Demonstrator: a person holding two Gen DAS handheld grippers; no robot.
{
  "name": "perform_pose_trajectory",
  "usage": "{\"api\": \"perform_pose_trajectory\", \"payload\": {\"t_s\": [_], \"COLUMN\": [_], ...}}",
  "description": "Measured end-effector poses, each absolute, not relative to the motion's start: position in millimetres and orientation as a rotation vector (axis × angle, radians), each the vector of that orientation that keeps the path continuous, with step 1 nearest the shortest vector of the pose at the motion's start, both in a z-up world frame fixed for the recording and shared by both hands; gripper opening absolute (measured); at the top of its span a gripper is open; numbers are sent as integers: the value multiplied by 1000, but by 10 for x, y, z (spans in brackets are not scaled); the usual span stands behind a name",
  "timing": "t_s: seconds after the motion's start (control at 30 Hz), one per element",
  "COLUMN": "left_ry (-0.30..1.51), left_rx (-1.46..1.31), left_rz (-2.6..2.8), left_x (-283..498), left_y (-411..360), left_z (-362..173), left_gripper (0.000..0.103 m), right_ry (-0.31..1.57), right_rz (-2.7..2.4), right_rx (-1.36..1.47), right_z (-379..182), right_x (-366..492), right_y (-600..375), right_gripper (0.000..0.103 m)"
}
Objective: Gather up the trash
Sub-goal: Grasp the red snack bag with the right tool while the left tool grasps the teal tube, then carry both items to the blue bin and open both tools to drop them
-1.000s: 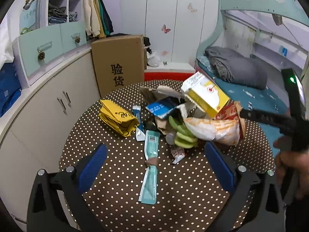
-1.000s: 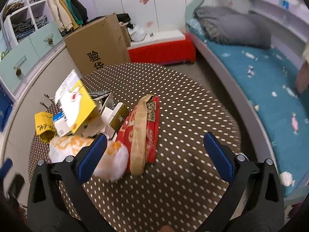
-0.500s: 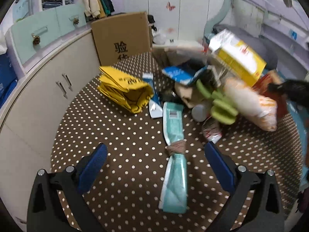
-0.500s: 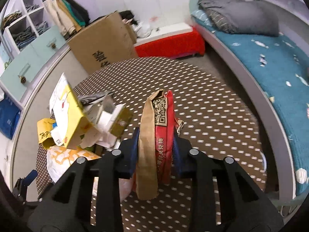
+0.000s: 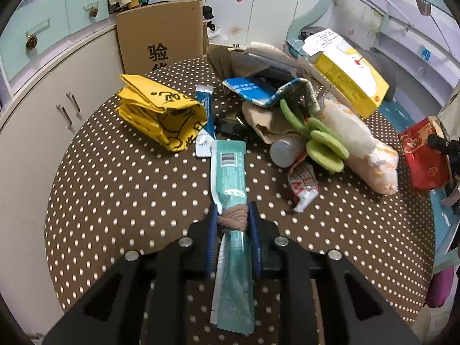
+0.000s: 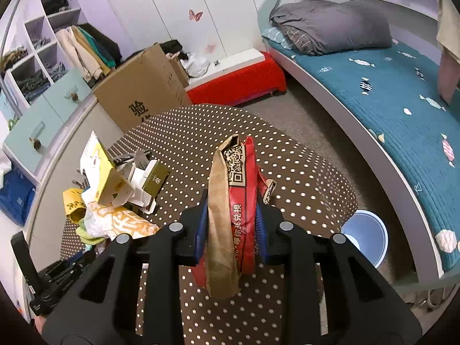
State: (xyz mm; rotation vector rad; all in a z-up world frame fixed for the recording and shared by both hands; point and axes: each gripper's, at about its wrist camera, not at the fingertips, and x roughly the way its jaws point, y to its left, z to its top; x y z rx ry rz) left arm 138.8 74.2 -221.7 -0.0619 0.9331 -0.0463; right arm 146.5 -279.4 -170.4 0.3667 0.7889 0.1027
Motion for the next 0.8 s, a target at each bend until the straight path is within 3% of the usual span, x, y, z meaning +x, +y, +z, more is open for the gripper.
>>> {"api": "perform_pose_trajectory", "payload": {"t_s": [0.43, 0.8], "left_ry": [710, 637], "left_rx": [-93, -54], "left_rz": [-35, -375], "left_x": [832, 1099], "left_y": [236, -1054], "left_z": [-1537, -1054], "left_gripper": [20, 20], "right_ry": [669, 642], "right_rz": [101, -147], "right_rx": [445, 528], "right_z": [-1444, -1618], "right_x": [1138, 916], "right_y": [-3213, -4384], "right_gripper": [28, 28]}}
